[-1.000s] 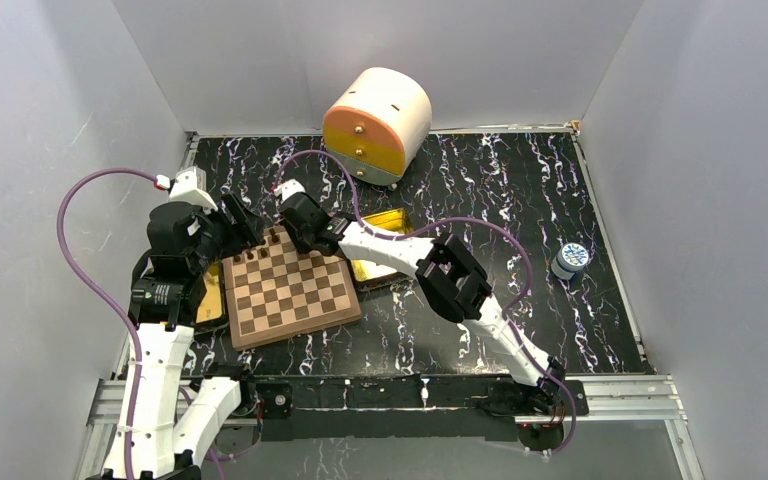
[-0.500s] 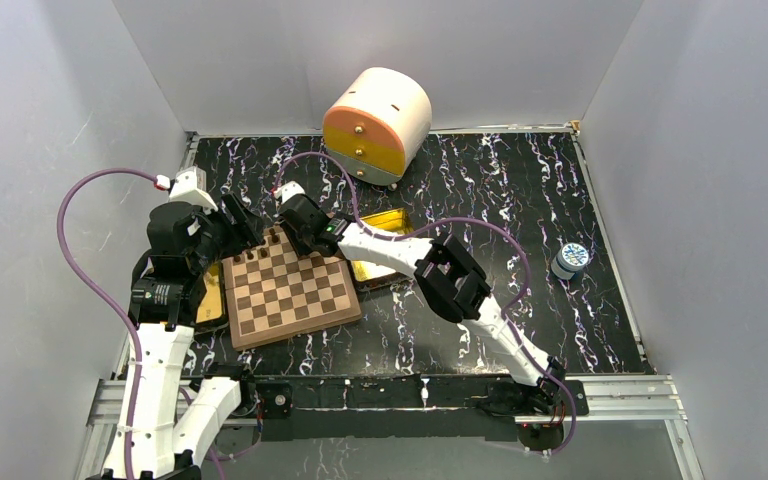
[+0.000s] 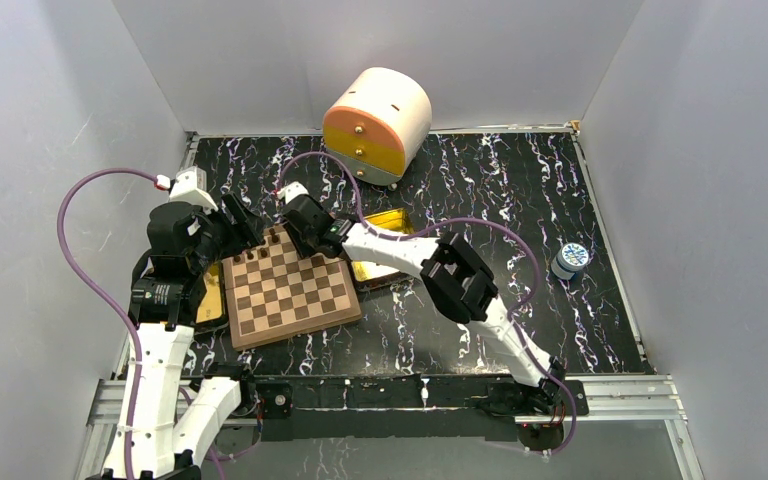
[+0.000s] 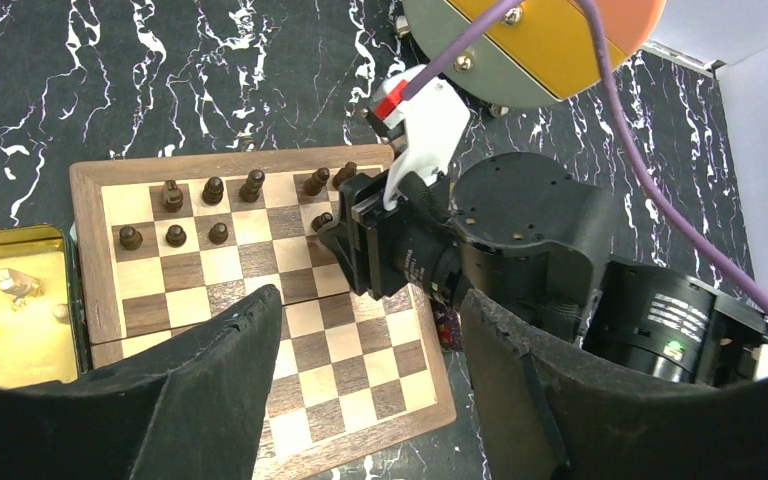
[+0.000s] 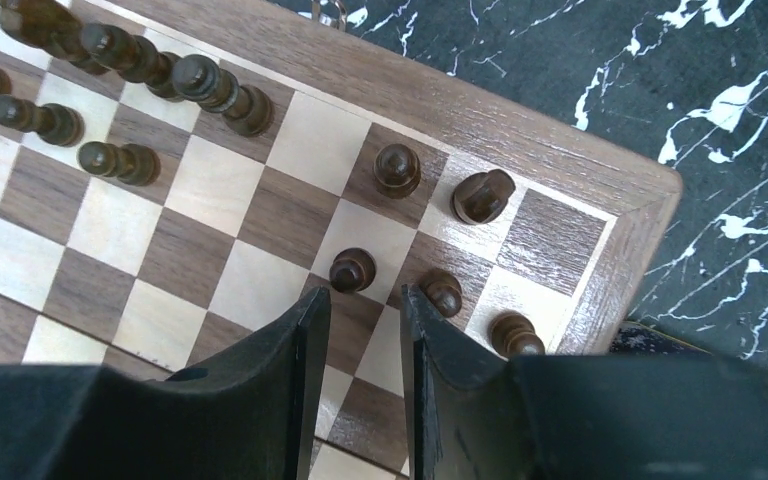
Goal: Set up the chess pieces on the board
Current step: Place the chess piece on the chessboard, then pick up the chess piece from the storage box, then place the chess piece on the chessboard.
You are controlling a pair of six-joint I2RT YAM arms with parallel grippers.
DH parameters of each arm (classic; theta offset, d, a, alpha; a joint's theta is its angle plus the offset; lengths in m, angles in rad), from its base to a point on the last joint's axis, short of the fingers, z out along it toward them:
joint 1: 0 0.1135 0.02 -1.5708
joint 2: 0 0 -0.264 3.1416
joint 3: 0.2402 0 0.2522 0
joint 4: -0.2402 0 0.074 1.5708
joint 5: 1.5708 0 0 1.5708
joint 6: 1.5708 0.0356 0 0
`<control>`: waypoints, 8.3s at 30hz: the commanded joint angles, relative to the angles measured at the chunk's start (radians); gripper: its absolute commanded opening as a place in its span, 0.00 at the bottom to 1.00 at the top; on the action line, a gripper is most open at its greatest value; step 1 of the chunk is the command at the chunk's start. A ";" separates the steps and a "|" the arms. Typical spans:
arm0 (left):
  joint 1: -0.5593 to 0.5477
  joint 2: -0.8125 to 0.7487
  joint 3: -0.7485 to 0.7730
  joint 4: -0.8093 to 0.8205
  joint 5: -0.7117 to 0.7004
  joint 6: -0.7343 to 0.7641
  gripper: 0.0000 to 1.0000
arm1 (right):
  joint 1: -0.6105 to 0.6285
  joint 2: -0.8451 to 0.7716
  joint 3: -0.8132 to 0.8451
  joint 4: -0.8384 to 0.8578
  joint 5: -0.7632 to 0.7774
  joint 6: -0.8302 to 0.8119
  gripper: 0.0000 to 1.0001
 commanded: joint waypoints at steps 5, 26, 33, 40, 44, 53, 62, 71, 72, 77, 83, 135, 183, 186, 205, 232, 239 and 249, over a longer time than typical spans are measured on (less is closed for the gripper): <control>0.006 0.003 0.020 0.003 0.009 0.015 0.64 | 0.003 -0.185 -0.022 0.035 -0.032 -0.010 0.41; 0.006 0.049 -0.255 0.131 0.158 0.027 0.64 | -0.154 -0.456 -0.407 0.091 0.046 -0.004 0.37; 0.006 0.078 -0.316 0.165 0.201 0.049 0.64 | -0.243 -0.471 -0.502 0.156 -0.061 0.013 0.35; 0.006 0.078 -0.340 0.181 0.187 0.050 0.64 | -0.248 -0.410 -0.496 0.208 -0.100 0.009 0.35; 0.006 0.072 -0.341 0.182 0.180 0.049 0.64 | -0.248 -0.382 -0.492 0.216 -0.129 0.018 0.36; 0.005 0.064 -0.344 0.180 0.167 0.047 0.64 | -0.244 -0.363 -0.505 0.237 -0.193 0.030 0.40; 0.005 0.058 -0.342 0.175 0.164 0.044 0.64 | -0.215 -0.300 -0.451 0.208 -0.203 0.000 0.41; 0.006 0.055 -0.342 0.173 0.158 0.042 0.64 | -0.192 -0.241 -0.391 0.144 -0.136 -0.026 0.38; 0.006 0.053 -0.342 0.172 0.158 0.042 0.64 | -0.190 -0.237 -0.389 0.139 -0.126 -0.028 0.37; 0.006 0.053 -0.343 0.173 0.158 0.042 0.64 | -0.188 -0.243 -0.385 0.134 -0.097 -0.035 0.35; 0.005 0.055 -0.343 0.173 0.157 0.042 0.64 | -0.185 -0.250 -0.364 0.130 -0.085 -0.052 0.40; 0.005 0.020 -0.341 0.163 0.113 0.040 0.64 | -0.157 -0.303 -0.120 -0.087 -0.041 -0.078 0.24; 0.006 0.017 -0.338 0.163 0.108 0.045 0.64 | -0.114 0.030 0.165 -0.088 -0.060 -0.105 0.28; 0.006 0.016 -0.338 0.163 0.107 0.044 0.64 | -0.115 0.035 0.166 -0.089 -0.064 -0.104 0.28; 0.006 0.013 -0.339 0.163 0.104 0.044 0.64 | -0.110 0.052 0.165 -0.097 -0.003 -0.131 0.29; 0.005 0.016 -0.340 0.162 0.107 0.042 0.64 | -0.110 0.060 0.190 -0.093 -0.001 -0.142 0.40; 0.006 0.017 -0.338 0.163 0.106 0.043 0.64 | -0.110 0.058 0.196 -0.093 0.004 -0.155 0.40; 0.006 0.018 -0.337 0.163 0.108 0.044 0.64 | -0.111 0.053 0.211 -0.101 0.012 -0.170 0.40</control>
